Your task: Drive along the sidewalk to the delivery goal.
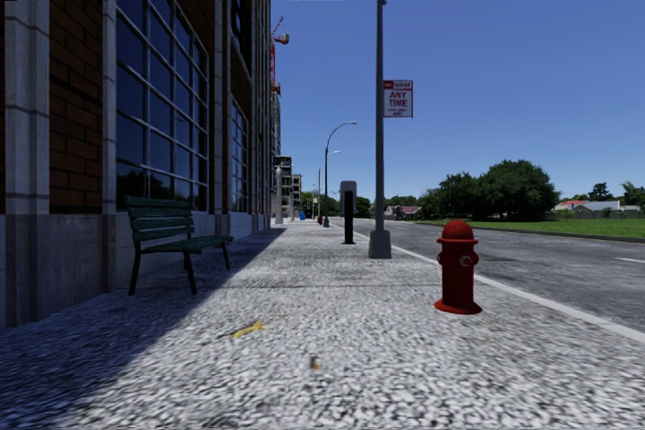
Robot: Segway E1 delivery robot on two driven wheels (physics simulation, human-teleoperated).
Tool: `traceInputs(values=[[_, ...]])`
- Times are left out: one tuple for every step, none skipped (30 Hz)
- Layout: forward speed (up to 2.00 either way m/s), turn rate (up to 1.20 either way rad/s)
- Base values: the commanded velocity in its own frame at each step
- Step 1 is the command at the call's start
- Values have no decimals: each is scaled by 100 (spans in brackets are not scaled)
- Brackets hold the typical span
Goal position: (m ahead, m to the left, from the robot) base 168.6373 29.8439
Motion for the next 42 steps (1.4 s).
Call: traceInputs(values=[[200, 0], [200, 0], [200, 0], [200, 0], [200, 0], [200, 0], [200, 0], [200, 0], [200, 0], [200, 0], [200, 0], [200, 0], [200, 0], [200, 0], [200, 0], [200, 0], [200, 0], [200, 0], [200, 0], [200, 0], [200, 0], [200, 0], [200, 0], [200, 0], [200, 0], [200, 0], [200, 0], [200, 0], [200, 0], [200, 0], [200, 0], [200, 0], [200, 0], [200, 3], [200, 3], [200, 76], [200, 102], [200, 111], [200, 0], [200, 0], [200, 0], [200, 0]])
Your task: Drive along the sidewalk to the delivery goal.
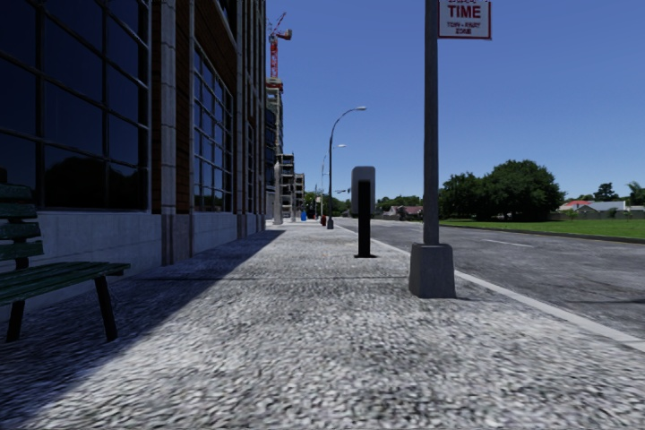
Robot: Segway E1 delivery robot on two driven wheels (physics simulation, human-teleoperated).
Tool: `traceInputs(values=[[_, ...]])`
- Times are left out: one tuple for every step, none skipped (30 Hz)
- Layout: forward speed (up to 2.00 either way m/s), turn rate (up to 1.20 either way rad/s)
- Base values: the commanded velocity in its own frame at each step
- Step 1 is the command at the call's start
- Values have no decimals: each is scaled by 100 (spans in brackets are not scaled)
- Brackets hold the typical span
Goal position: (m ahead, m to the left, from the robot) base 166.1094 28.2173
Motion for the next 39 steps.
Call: traceInputs(values=[[200, 0], [200, 0], [200, 0], [200, 0], [200, 0], [200, 0], [200, 0], [200, 0], [200, 0], [200, 0], [200, 0], [200, 0], [200, 40], [200, 67], [200, 82], [200, 82], [200, 86], [200, 36], [200, 0], [200, 0], [200, 0], [200, 0], [200, 0], [200, 0], [200, 0], [200, 0], [200, 0], [200, 0], [200, 0], [200, 0], [200, 0], [200, 0], [200, 0], [200, 0], [200, 0], [200, 0], [200, 0], [200, 0], [200, 0]])
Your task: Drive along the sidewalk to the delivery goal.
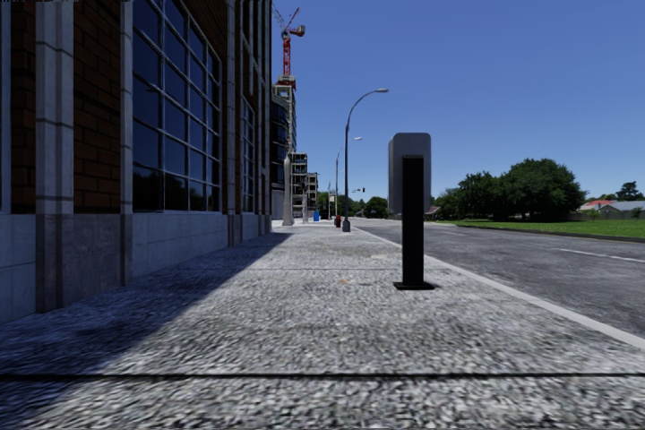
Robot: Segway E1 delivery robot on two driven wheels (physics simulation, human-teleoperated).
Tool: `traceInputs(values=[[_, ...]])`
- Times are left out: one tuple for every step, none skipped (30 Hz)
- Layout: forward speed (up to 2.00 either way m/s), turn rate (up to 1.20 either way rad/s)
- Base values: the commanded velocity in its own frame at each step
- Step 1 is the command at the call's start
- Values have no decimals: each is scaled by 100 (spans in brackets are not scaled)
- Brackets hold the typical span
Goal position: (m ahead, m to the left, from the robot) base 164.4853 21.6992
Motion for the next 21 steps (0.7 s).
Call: traceInputs(values=[[200, 0], [200, 0], [200, 0], [200, 0], [200, 0], [200, 0], [200, 0], [200, 0], [200, 0], [200, 0], [200, 0], [200, 0], [200, 0], [200, 0], [200, 0], [200, 0], [200, 0], [200, 0], [200, 0], [200, 0], [200, 0]])
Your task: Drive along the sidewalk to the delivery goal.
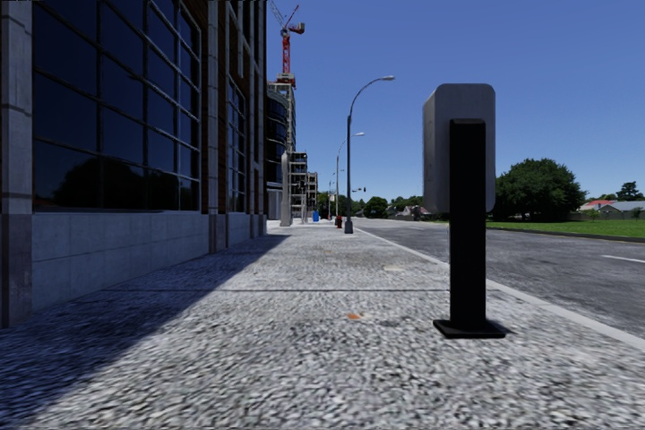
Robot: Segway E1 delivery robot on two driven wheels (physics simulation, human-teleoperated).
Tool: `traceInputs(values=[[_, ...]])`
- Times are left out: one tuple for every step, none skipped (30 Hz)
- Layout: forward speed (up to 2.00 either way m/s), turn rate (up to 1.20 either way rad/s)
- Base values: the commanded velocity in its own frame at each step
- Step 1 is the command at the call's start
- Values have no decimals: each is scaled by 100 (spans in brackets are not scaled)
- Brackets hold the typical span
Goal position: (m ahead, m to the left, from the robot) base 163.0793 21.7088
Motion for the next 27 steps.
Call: traceInputs(values=[[200, 0], [200, 0], [200, 0], [200, 0], [200, 0], [200, 0], [200, 0], [200, 0], [200, 0], [200, 0], [200, 0], [200, 0], [200, 0], [200, 0], [200, 0], [200, 0], [200, 0], [200, 0], [200, 0], [200, 0], [200, 0], [200, 0], [200, 0], [200, 0], [200, 0], [200, 0], [200, 0]])
